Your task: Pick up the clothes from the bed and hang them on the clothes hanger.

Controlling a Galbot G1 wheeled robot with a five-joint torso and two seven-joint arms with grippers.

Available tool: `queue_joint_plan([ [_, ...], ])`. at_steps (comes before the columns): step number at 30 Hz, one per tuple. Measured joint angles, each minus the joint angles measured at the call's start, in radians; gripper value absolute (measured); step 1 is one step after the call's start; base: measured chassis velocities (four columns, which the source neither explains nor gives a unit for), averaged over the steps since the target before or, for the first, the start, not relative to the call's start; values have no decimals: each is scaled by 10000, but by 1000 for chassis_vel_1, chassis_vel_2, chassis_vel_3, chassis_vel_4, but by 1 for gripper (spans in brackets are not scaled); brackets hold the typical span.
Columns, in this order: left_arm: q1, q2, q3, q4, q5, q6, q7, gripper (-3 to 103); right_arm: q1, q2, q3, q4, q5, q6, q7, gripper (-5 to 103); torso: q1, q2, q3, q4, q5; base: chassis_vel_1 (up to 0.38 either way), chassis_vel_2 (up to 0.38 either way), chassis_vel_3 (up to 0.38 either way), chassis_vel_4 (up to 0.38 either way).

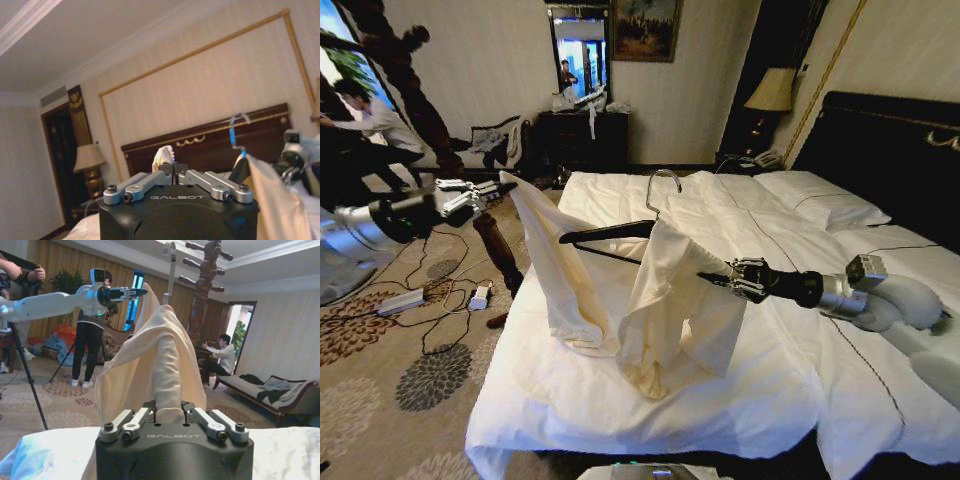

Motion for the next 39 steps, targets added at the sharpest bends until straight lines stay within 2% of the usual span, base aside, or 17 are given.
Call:
queue_joint_plan([
  [2, -14, -210, 257, -498, -474, 0, -610, 0, -1, 18, -39, 97, 94, 1, 95, 21, 0, 0, 0, -1, -2, 0, 0, 0, 0],
  [3, -14, -210, 257, -498, -474, 0, -610, 0, -1, 18, -39, 97, 94, 1, 95, 21, 0, 0, 0, -1, -2, 0, 0, 0, 0],
  [5, -18, -577, 688, -1248, -1118, -3, -1540, 0, -12, 83, -130, 215, 151, 1, 267, 21, 0, 0, 0, -2, -2, 0, 0, 0, 0],
  [7, 7, -671, 769, -1418, -1206, -3, -1699, 0, -23, 104, -147, 233, 152, 1, 305, 21, 0, 0, 0, -3, -2, 0, 0, 0, 0],
  [9, 200, -1008, 1005, -2038, -1331, 14, -2079, 0, -93, 188, -203, 256, 133, -2, 400, 21, 0, 0, 0, -2, 0, 0, 0, 0, 0],
  [12, 445, -1337, 1159, -2716, -1522, 81, -2321, 0, -201, 278, -285, 204, -43, -5, 414, 21, 0, 0, 0, -1, -2, 0, 0, 0, 0],
  [18, 684, -1542, 1261, -3308, -1595, 207, -2239, 0, -230, 304, -390, 138, -161, -10, 450, 21, -1, 0, 0, -2, 1, 0, 0, 0, 0],
  [27, 947, -1527, 1620, -3796, -1006, 251, -1466, 0, -225, 339, -572, 65, -321, -47, 648, 21, 0, 0, -1, -1, -1, 0, 0, 0, 0],
  [31, 1016, -1583, 1803, -3870, -778, 291, -1206, 0, -254, 412, -629, -3, -388, -48, 336, 21, 0, 0, -1, -1, -2, 0, 0, 0, 0],
  [33, 838, -1603, 1858, -3808, -787, 300, -1225, 0, -243, 410, -648, -71, -449, -49, -193, 21, 0, 0, 0, 0, -3, 0, 0, 0, 0],
  [34, 838, -1603, 1858, -3808, -787, 300, -1225, 0, -243, 410, -648, -71, -449, -49, -193, 21, 0, 0, 0, 0, -3, 0, 0, 0, 0],
  [37, 175, -1471, 1710, -3430, -1505, 266, -1869, 0, -198, 395, -738, -220, -717, -46, -617, 21, 0, 0, 0, -3, -4, 0, 0, 0, 0],
  [39, -6, -1374, 1646, -3307, -1739, 254, -1967, 0, -176, 402, -774, -267, -816, -35, -644, 21, 0, 0, 0, -1, -3, 0, 0, 0, 0],
])
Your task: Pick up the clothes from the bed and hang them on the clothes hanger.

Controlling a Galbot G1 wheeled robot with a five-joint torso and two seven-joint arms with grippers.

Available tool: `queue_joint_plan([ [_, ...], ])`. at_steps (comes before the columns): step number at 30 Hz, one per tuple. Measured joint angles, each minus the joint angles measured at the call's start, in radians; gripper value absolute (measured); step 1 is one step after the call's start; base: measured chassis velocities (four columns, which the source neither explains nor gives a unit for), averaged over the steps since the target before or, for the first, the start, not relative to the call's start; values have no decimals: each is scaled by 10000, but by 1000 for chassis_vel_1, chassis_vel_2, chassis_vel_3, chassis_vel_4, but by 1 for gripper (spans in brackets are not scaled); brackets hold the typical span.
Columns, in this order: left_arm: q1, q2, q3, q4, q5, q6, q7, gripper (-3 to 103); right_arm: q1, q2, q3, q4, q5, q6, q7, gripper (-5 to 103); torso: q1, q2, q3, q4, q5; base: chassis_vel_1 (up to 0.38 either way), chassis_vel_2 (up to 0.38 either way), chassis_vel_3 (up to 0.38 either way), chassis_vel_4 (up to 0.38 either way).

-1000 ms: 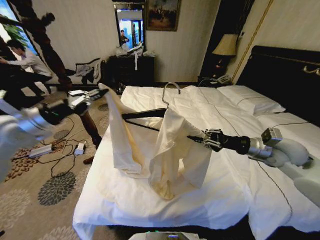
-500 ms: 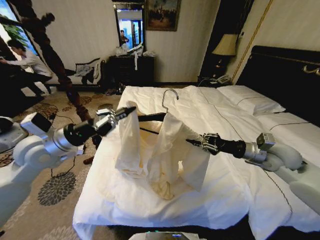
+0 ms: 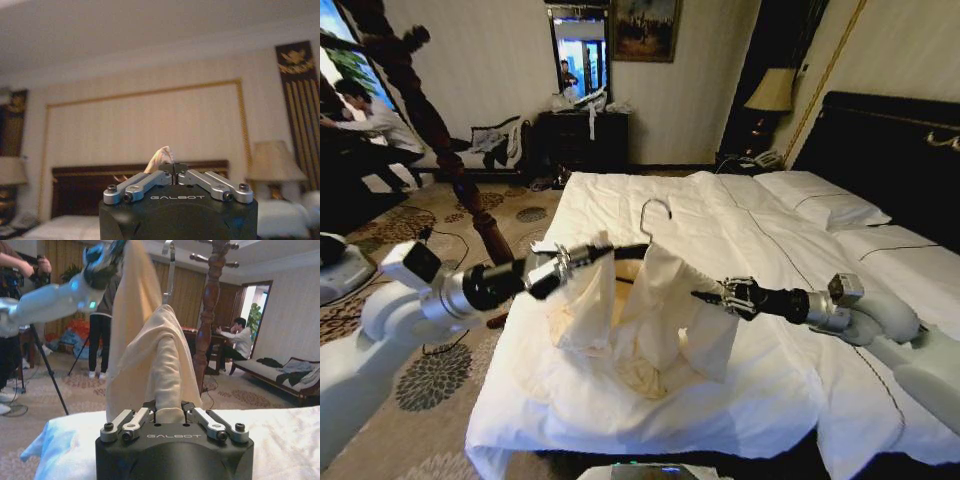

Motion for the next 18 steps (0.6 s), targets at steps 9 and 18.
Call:
queue_joint_plan([
  [9, -1233, 527, -12, 788, -507, -8, 34, 0, 61, 207, -210, -214, -379, 66, -180, 21, 0, 0, 0, 0, 0, 0, 0, 0, 0],
  [18, -1336, 519, 255, 581, -448, 28, -41, 0, 52, 335, -396, -81, -376, 135, -559, 21, 0, 0, 0, 0, 1, 0, 0, 0, 0],
])
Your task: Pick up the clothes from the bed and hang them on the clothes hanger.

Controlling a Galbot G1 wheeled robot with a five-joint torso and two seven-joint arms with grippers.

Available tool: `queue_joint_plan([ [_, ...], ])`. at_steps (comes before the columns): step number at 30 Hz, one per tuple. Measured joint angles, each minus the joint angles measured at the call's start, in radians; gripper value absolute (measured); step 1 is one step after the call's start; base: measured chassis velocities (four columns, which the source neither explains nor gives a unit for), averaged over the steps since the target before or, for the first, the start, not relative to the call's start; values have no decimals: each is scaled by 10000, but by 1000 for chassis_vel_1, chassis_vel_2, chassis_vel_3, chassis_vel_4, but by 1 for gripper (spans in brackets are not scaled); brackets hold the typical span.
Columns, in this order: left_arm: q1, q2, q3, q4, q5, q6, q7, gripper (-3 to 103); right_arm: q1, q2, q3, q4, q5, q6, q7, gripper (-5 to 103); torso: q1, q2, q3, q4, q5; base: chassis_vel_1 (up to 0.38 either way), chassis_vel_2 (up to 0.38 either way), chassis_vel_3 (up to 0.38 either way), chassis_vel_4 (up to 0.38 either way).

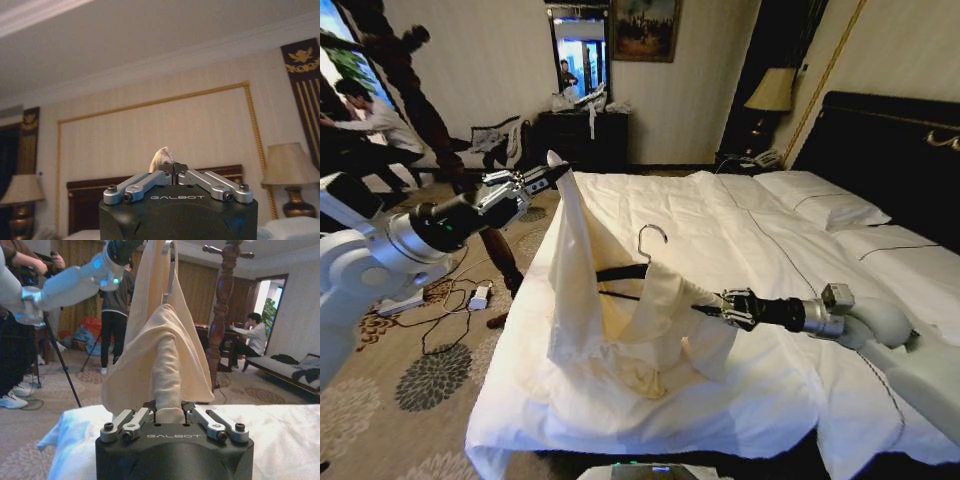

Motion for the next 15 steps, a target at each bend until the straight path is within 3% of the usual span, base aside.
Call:
queue_joint_plan([
  [15, 652, -221, 819, -1042, 1119, 3, 267, 0, 35, -16, -164, 990, 1890, 100, 1029, 21, 0, 1, 0, 0, 0, 0, 0, 0, 0],
])
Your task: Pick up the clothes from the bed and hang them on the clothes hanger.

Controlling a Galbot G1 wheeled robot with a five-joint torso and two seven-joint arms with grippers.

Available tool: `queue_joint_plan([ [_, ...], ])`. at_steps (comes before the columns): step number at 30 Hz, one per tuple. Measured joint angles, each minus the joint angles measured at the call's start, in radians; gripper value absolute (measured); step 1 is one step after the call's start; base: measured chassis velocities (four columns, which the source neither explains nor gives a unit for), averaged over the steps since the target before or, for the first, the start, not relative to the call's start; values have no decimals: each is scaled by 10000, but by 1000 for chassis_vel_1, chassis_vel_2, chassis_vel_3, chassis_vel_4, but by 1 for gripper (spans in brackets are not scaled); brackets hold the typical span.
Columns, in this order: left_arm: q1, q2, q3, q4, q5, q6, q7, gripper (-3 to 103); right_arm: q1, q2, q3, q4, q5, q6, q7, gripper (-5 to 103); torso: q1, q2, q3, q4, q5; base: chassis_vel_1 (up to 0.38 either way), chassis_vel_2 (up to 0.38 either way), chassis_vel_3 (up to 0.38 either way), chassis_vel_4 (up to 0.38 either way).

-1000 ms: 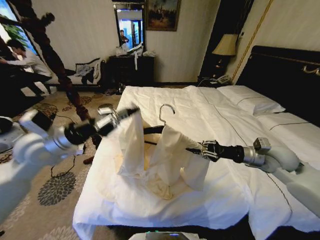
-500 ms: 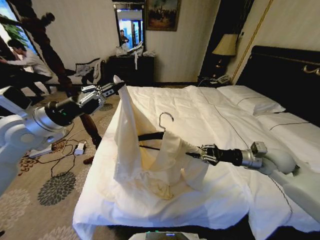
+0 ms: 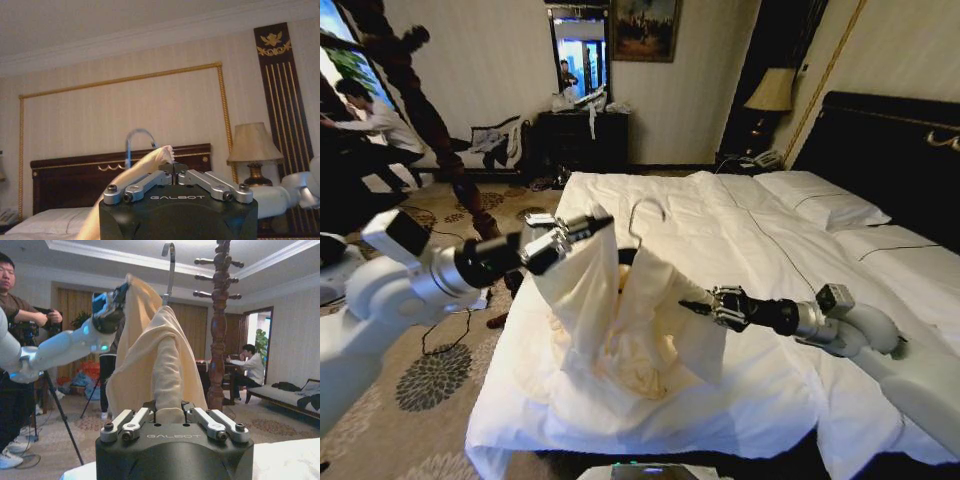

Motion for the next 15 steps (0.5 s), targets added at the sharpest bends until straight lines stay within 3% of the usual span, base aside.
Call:
queue_joint_plan([
  [15, 422, -182, 409, -359, 947, -20, 521, 0, 103, 0, 283, 451, 1634, 179, 1363, 21, 0, 0, 0, 0, 0, 0, 0, 0, 0],
])
